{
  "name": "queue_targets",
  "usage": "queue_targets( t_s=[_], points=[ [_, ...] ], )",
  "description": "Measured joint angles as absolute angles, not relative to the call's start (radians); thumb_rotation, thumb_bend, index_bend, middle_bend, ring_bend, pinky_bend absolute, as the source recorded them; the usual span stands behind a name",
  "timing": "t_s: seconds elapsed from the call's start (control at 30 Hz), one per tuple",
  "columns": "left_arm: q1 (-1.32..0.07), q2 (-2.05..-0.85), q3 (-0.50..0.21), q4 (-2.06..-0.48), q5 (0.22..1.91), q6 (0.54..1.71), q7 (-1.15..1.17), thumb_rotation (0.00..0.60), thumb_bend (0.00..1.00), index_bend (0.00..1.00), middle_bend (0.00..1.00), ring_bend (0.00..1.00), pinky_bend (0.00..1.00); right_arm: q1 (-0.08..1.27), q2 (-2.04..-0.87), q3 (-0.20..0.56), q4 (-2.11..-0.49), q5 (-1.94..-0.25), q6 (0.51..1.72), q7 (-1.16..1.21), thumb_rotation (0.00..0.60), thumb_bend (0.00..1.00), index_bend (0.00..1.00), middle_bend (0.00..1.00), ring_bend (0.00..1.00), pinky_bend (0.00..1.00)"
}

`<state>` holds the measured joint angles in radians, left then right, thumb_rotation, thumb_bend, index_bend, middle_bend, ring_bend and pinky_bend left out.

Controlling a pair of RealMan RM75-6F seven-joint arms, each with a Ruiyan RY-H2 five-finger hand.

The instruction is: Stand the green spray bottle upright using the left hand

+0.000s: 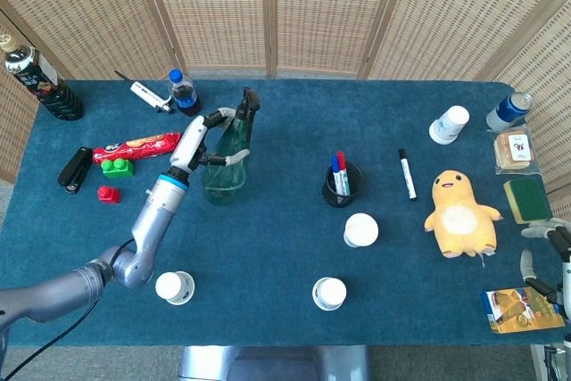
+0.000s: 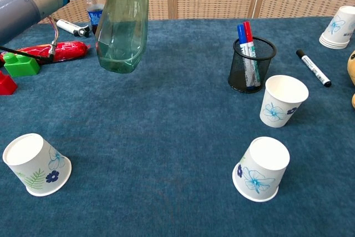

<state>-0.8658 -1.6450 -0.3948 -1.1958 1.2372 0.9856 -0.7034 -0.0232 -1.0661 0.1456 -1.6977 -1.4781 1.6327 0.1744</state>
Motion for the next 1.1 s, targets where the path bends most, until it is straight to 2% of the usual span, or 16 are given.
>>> queue_targets(
  t_s=[0.1, 0.33, 0.5, 0.7, 0.83, 1.03, 1.1],
  points=[
    [-0.859, -1.667, -0.383, -1.139, 1.278, 1.008, -0.776, 0.600, 0.35, 0.45, 0.44, 0.42, 0.56, -0.023, -1.067, 0.146, -1.700, -1.476, 1.633, 0.169, 0.600, 0.52, 0.40, 0.37, 0.23, 0.28],
    [-0.855, -1.749, -0.363, -1.001, 1.337, 1.080, -0.887, 0.600, 0.35, 0.44, 0.43, 0.41, 0.57, -0.025, -1.068, 0.147, -1.708, -1.471, 1.636, 0.159, 0.600, 0.52, 0.40, 0.37, 0.23, 0.28],
    [-0.859, -1.805, -0.343, -0.907, 1.373, 1.126, -0.918, 0.600, 0.34, 0.43, 0.43, 0.40, 0.52, -0.024, -1.068, 0.147, -1.710, -1.469, 1.634, 0.153, 0.600, 0.52, 0.40, 0.37, 0.23, 0.28],
    [-0.868, -1.879, -0.332, -0.802, 1.395, 1.176, -0.969, 0.600, 0.34, 0.42, 0.42, 0.40, 0.54, -0.025, -1.065, 0.147, -1.717, -1.465, 1.633, 0.148, 0.600, 0.52, 0.40, 0.37, 0.23, 0.28],
    [-0.878, -1.908, -0.330, -0.770, 1.403, 1.196, -0.991, 0.600, 0.34, 0.42, 0.42, 0.40, 0.50, -0.026, -1.065, 0.146, -1.718, -1.462, 1.633, 0.147, 0.600, 0.52, 0.40, 0.37, 0.23, 0.28],
    [-0.885, -1.931, -0.335, -0.748, 1.399, 1.209, -1.012, 0.600, 0.34, 0.42, 0.42, 0.40, 0.54, -0.028, -1.061, 0.146, -1.717, -1.461, 1.634, 0.149, 0.600, 0.52, 0.40, 0.37, 0.23, 0.28],
    [-0.885, -1.936, -0.340, -0.750, 1.392, 1.210, -1.017, 0.600, 0.34, 0.42, 0.42, 0.39, 0.51, -0.028, -1.061, 0.146, -1.717, -1.460, 1.633, 0.149, 0.600, 0.52, 0.40, 0.37, 0.23, 0.28]
  ],
)
